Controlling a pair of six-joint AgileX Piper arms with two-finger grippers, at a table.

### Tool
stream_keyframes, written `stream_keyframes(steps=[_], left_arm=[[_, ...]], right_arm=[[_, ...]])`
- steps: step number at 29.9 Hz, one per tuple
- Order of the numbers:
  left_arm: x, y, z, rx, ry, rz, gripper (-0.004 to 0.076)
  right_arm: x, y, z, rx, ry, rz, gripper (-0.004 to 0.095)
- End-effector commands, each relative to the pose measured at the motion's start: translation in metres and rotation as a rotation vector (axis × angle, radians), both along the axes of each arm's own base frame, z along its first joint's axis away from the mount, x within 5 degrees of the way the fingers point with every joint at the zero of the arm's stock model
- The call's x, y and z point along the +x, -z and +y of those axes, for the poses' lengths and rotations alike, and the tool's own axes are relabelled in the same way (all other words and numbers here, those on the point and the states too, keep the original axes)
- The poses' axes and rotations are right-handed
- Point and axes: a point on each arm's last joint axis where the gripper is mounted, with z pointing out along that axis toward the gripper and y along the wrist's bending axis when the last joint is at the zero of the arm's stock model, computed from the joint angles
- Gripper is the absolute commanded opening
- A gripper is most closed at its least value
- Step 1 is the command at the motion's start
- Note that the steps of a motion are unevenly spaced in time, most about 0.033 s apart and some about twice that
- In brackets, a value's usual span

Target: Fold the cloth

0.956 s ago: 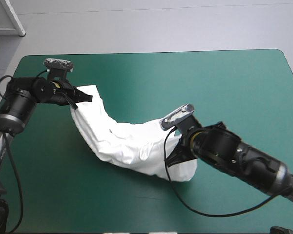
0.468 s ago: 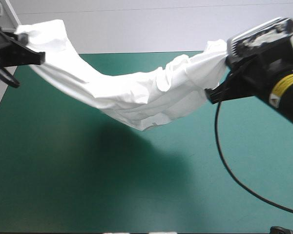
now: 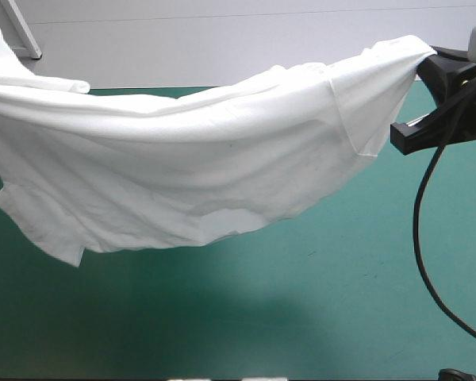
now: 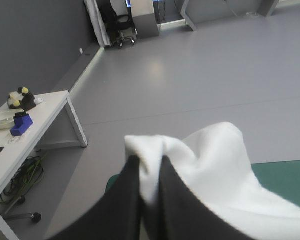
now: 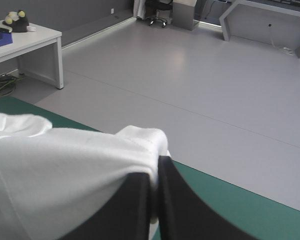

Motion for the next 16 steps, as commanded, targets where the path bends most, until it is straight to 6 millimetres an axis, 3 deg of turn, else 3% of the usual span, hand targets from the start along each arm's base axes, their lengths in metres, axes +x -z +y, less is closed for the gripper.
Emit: stream_keyframes(steps=[1, 5, 11, 16], left_arm=[[-0.020, -0.002, 0.003, -0.012, -0.010, -0.015, -0.0008], [-0.007, 0.008, 0.000, -0.011, 0.005, 0.042, -0.0008], [0.059, 0.048, -0.007, 0.038, 0.001, 0.253, -0.0008], [0.115, 0.085, -0.016, 0.046, 0.043, 0.349, -0.0008]], right_arm=[[-0.006, -0.005, -0.011, 0.027, 0.010, -0.024, -0.0014], [-0.001, -0.001, -0.001, 0.014, 0.001, 0.000, -0.0015], [0.024, 0.015, 0.031, -0.074, 0.045, 0.046, -0.0015], [0.067, 0.047, 0.074, -0.207, 0.124, 0.125, -0.0015]])
